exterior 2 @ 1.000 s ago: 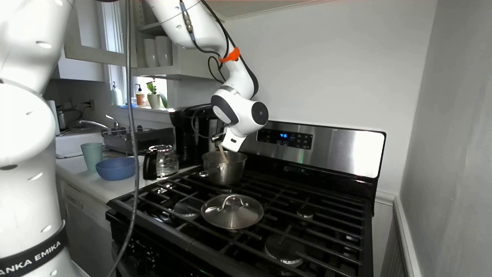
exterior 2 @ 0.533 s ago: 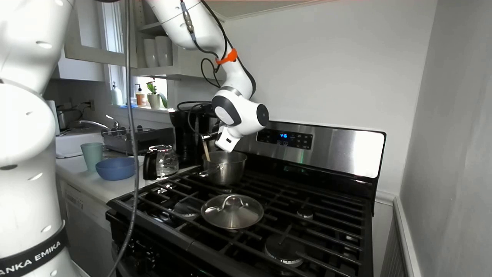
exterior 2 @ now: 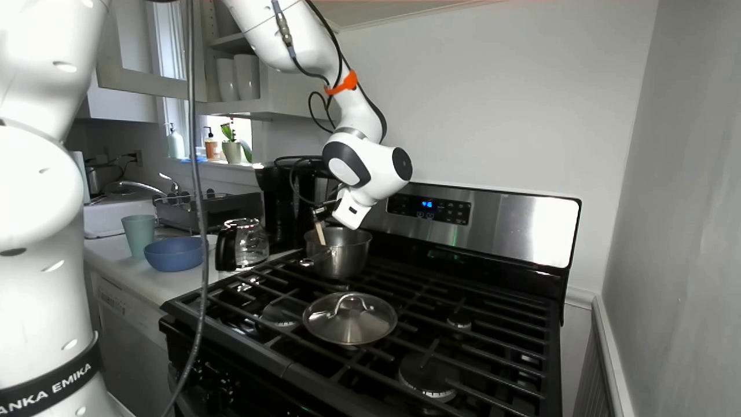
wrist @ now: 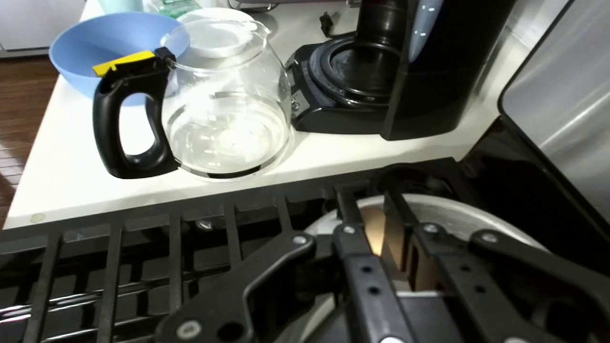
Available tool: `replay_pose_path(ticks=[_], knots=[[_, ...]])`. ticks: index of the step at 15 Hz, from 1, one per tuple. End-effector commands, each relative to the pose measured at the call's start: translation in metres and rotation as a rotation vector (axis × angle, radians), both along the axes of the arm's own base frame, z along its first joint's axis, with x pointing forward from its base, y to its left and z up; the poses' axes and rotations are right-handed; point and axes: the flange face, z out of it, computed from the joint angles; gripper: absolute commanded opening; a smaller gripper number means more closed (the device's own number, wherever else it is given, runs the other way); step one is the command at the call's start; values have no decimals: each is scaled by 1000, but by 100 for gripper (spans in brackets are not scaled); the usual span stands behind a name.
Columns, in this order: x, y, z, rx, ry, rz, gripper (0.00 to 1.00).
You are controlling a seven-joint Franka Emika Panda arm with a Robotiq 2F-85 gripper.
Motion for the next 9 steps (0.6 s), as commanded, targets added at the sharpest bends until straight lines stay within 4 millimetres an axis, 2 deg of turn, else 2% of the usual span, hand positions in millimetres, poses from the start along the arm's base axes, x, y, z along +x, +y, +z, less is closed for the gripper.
replay_pose_path(ticks=[1,4,9], knots=[[6,-9,3,-56,-61,-71,5],[11,-10,2,-91,-116,-113,5],[15,-4,10,-40,-212,-146,5]])
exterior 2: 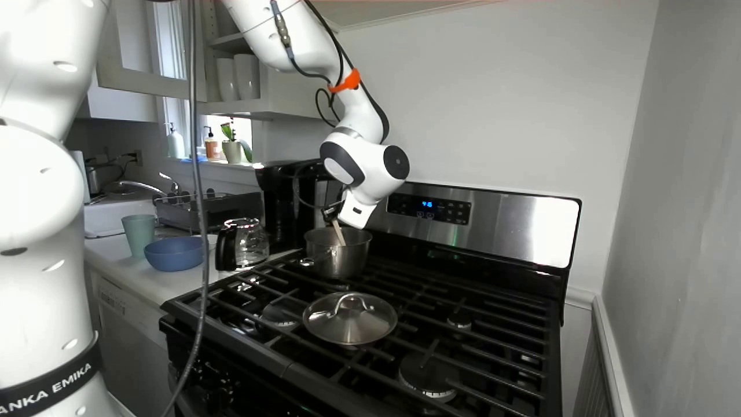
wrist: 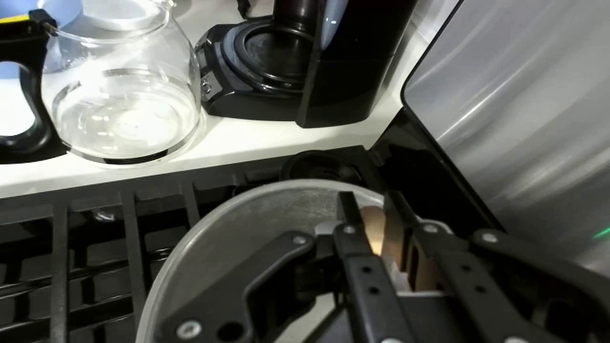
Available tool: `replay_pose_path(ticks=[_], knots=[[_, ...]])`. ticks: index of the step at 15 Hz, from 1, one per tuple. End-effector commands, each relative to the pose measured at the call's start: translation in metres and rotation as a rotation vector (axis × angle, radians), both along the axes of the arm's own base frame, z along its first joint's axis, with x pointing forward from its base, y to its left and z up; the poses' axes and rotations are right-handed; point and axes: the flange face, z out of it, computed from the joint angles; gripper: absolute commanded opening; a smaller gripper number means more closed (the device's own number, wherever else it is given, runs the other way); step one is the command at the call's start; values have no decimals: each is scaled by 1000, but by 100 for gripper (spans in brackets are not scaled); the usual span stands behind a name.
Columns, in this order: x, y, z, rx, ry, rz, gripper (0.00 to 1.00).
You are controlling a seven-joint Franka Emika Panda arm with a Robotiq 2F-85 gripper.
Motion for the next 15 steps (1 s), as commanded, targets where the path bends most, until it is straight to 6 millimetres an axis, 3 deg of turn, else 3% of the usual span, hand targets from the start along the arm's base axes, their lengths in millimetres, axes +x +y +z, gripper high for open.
replay_pose_path(ticks=[1,11,15], knots=[[2,7,6,35,-61,-5,5],[-15,30,18,252,43,192,5],[-21,24,9,215,166,204,5]])
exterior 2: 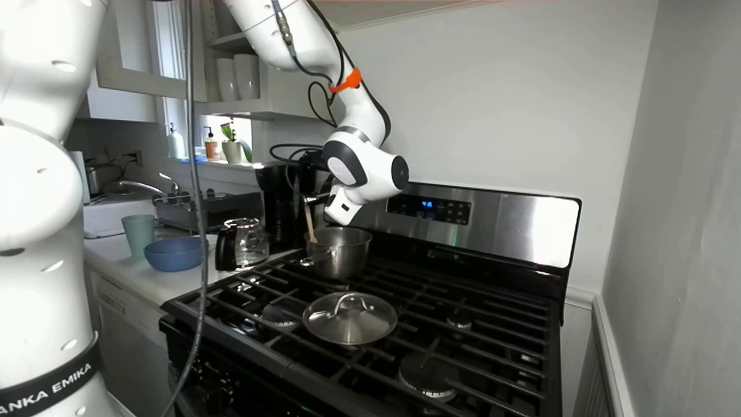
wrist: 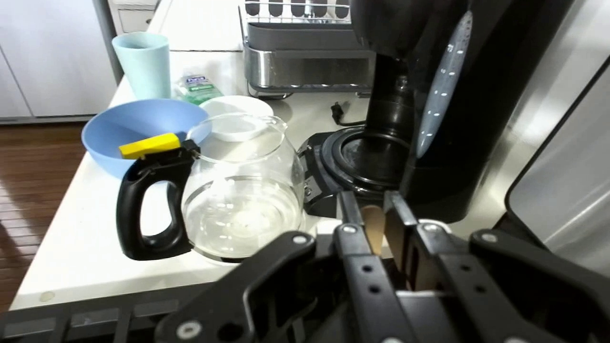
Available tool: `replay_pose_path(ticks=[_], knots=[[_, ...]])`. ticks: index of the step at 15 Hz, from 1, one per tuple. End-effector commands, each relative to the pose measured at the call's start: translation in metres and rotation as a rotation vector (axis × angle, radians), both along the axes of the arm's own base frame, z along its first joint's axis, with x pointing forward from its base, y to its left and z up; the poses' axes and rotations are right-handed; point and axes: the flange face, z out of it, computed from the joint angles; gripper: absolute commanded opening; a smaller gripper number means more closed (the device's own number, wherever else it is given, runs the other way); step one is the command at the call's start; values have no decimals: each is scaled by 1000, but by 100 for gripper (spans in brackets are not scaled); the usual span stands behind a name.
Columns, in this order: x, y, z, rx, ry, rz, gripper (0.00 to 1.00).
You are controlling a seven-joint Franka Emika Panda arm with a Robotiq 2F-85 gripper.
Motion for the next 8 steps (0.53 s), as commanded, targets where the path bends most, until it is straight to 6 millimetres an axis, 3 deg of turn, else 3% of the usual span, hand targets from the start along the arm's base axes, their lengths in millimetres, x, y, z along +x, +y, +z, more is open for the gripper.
replay_pose_path(ticks=[1,8], knots=[[-7,-11,-1,-51,93,2,5],[1,-39,-3,-203,46,-134,5]])
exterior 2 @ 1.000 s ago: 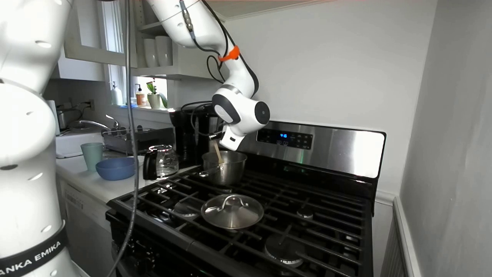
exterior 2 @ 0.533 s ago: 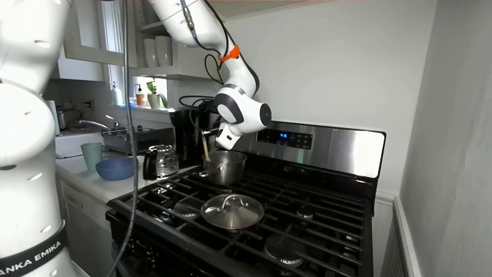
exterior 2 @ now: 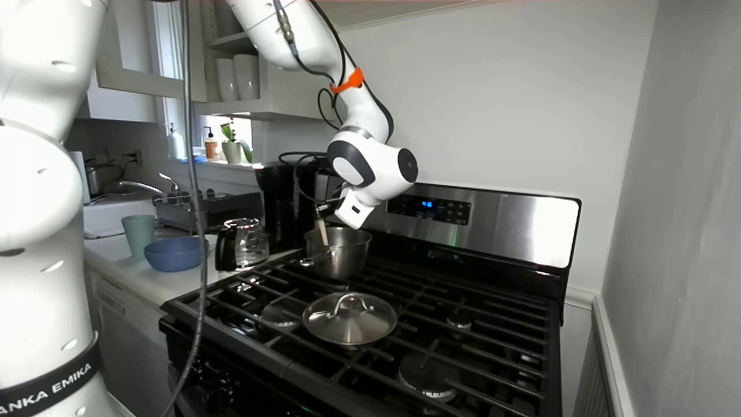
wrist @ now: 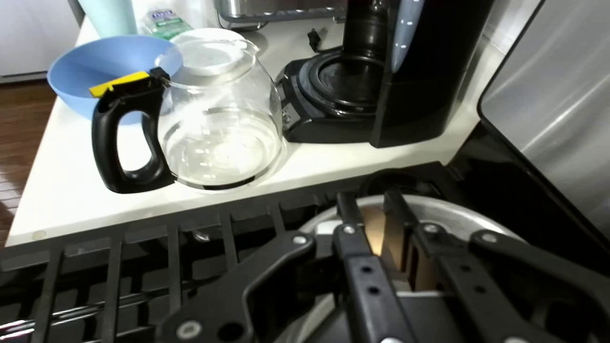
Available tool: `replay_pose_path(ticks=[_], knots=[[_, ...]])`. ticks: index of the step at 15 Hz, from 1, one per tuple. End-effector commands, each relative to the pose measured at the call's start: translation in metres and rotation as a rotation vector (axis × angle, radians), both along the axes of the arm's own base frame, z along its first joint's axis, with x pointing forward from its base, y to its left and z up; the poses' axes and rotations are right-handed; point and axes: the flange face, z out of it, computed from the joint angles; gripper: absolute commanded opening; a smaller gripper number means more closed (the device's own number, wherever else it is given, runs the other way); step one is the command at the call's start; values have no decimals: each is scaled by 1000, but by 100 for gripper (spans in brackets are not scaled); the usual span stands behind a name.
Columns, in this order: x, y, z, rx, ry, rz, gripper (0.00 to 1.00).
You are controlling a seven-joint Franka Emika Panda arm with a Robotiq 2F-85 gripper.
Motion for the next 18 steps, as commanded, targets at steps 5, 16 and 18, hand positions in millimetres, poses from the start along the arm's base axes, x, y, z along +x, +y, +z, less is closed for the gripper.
replay_pose_path(ticks=[5,16,18], knots=[[10,-1,3,-143,-140,-77,5],[3,38,11,-8,-184,24,5],[-1,31,22,-19,-169,22,5]])
